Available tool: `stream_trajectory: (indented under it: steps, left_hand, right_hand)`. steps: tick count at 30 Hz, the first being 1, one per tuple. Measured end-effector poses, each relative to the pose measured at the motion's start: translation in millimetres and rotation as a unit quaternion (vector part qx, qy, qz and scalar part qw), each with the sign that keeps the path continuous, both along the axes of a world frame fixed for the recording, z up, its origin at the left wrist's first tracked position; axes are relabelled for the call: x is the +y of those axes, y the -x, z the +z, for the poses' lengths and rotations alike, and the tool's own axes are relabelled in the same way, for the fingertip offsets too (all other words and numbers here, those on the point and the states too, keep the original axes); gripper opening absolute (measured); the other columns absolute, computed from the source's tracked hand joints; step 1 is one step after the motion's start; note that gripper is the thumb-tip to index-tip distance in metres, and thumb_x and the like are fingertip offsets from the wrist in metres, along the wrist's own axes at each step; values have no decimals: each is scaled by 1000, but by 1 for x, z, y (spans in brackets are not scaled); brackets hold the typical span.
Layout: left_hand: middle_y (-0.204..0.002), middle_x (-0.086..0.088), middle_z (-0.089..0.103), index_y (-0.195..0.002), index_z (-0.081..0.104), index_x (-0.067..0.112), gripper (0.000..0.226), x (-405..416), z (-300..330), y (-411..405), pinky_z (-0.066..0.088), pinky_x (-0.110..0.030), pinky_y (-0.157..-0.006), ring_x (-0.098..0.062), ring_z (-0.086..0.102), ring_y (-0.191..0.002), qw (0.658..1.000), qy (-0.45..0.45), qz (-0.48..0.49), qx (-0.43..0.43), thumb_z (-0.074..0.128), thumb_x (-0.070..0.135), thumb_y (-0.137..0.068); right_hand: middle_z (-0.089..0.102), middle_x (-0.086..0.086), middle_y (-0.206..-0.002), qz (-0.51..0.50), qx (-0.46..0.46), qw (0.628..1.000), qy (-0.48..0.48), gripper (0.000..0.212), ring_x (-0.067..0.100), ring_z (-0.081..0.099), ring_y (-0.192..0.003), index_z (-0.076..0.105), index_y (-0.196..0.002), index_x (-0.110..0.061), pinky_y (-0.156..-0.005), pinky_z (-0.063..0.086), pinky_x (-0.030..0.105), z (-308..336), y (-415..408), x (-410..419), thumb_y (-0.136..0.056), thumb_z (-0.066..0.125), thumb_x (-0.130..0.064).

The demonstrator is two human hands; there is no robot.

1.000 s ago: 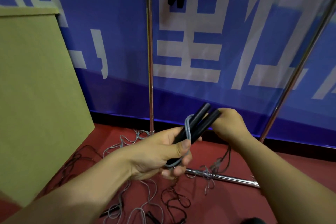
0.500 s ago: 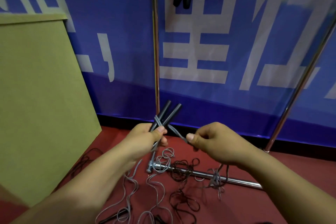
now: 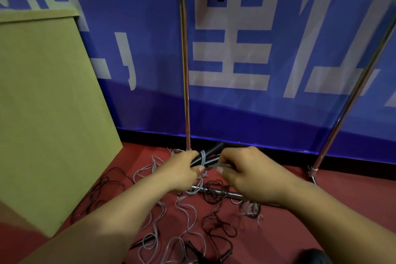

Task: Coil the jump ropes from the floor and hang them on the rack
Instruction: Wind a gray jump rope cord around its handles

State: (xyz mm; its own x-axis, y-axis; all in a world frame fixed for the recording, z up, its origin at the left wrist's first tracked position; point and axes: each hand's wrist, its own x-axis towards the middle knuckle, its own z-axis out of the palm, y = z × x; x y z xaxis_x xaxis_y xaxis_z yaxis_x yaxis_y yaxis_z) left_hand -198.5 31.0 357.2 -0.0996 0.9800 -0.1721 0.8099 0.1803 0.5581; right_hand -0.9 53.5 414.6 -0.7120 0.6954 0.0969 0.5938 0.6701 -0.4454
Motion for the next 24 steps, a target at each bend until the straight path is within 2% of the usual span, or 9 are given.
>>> stream_trajectory:
  steps: [2, 5, 7, 10, 13, 18, 20, 23, 24]
  left_hand:
    - [-82, 4, 70, -115, 60, 27, 17, -1, 1, -3, 54, -33, -76, -21, 68, -80, 997, 28, -48, -45, 58, 30, -98]
    - [-82, -4, 73, -106, 59, 15, 8, -6, 5, -12, 58, -39, -72, -19, 70, -74, 983, 56, -112, -130, 58, 20, -100]
    - [-84, -6, 70, -100, 58, 13, 3, -11, 10, -19, 60, -31, -66, -13, 71, -71, 975, 72, -151, -148, 58, 16, -100]
    - [-91, -10, 74, -101, 60, 7, 13, -16, 15, -27, 60, -37, -78, -21, 74, -84, 968, 61, -203, -135, 62, 18, -97]
    - [-96, -7, 75, -103, 61, 3, 13, -19, 24, -29, 55, -26, -82, -19, 71, -94, 962, 39, -225, -149, 63, 14, -97]
    - [-99, -13, 74, -107, 54, -8, 19, -24, 31, -32, 56, -40, -91, -30, 72, -93, 940, 65, -247, -225, 60, 7, -98]
    - [-98, -10, 73, -115, 52, -10, 24, -26, 31, -33, 57, -41, -90, -28, 71, -89, 926, 81, -252, -268, 59, 5, -98]
    - [-96, -6, 71, -118, 54, -3, 22, -28, 36, -35, 55, -26, -81, -21, 70, -89, 905, 60, -254, -337, 57, -2, -96]
    - [-96, -7, 70, -121, 53, 2, 26, -27, 39, -36, 53, -22, -78, -19, 70, -89, 896, 45, -249, -366, 56, -4, -96]
  right_hand:
    - [56, -7, -76, -28, 21, 999, -39, 17, 13, 53, -70, 55, -85, -25, -63, 44, 31, -3, -8, 8, -96, 54, -37]
    - [56, -7, -87, -63, 44, 994, -76, 19, 19, 55, -82, 58, -96, -28, -72, 48, 41, -5, -16, 17, -98, 49, -45]
    - [56, -7, -84, -94, 22, 992, -81, 28, 20, 55, -79, 59, -93, -28, -68, 49, 39, -7, -18, 21, -95, 50, -54]
    - [61, -4, -70, -156, -19, 986, -60, 44, 17, 58, -69, 63, -80, -25, -56, 44, 31, -6, -18, 30, -82, 59, -68]
    - [63, -4, -63, -196, 6, 980, 20, 52, 12, 59, -64, 66, -68, -20, -54, 44, 28, -1, -22, 42, -66, 72, -71]
    - [59, -1, -65, -153, 120, 942, 275, 55, 13, 51, -65, 70, -76, -8, -63, 43, 28, 3, -26, 48, -50, 84, -54]
    - [56, 2, -68, -110, 141, 924, 337, 42, 13, 48, -64, 69, -79, -11, -61, 41, 25, 4, -28, 48, -57, 83, -43]
    - [56, 4, -67, -73, 207, 878, 424, 8, 14, 51, -57, 65, -82, -11, -52, 43, 22, 4, -32, 50, -83, 72, -14]
    - [57, 5, -69, -68, 227, 866, 441, 13, 17, 51, -61, 64, -79, -13, -54, 42, 23, 3, -32, 52, -89, 62, -4]
